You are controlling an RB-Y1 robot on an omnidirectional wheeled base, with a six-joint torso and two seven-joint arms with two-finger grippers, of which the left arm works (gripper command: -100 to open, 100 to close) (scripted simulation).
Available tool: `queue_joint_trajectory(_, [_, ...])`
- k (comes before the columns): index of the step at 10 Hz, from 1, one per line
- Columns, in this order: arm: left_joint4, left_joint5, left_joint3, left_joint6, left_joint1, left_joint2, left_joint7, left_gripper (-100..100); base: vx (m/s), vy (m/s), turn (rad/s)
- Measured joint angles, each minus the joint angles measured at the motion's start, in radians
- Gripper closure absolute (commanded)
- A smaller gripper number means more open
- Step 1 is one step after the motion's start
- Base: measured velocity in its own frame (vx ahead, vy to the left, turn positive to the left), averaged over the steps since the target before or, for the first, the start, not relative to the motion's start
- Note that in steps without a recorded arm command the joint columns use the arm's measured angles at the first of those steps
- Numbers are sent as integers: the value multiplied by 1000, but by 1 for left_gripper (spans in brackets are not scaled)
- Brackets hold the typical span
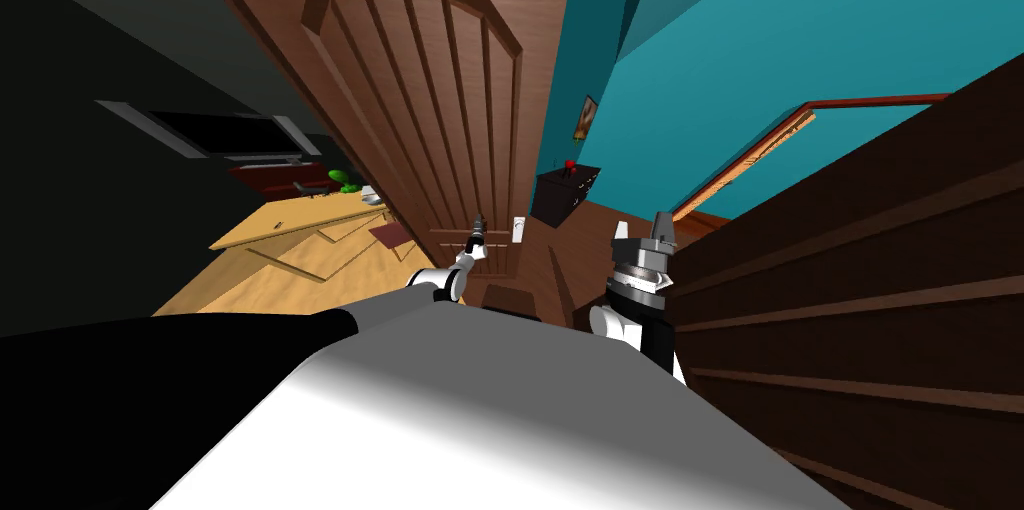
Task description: Push the door open
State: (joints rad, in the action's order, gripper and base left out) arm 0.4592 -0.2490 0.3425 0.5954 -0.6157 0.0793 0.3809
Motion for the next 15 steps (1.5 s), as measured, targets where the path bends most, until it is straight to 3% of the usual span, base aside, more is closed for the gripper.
queue_joint_trajectory(3, [19,-3,-12,-9,13,-37,3,-100,96,-174,15])
queue_joint_trajectory(4, [-25,-6,-15,7,-11,-44,-1,-100,68,-224,-28])
queue_joint_trajectory(5, [-27,-5,-21,14,-9,-62,-6,-100,61,-233,-22])
queue_joint_trajectory(6, [0,-5,-26,2,4,-83,-7,-100,46,-236,-11])
queue_joint_trajectory(7, [-28,-6,-28,9,-11,-91,-12,-100,11,-228,-14])
queue_joint_trajectory(8, [-4,-6,-30,2,2,-109,-10,-100,1,-103,6])
queue_joint_trajectory(9, [0,-6,-30,-2,4,-111,-9,100,-2,9,-4])
queue_joint_trajectory(15, [-8,-5,-33,-2,3,-116,-10,100,14,20,3])
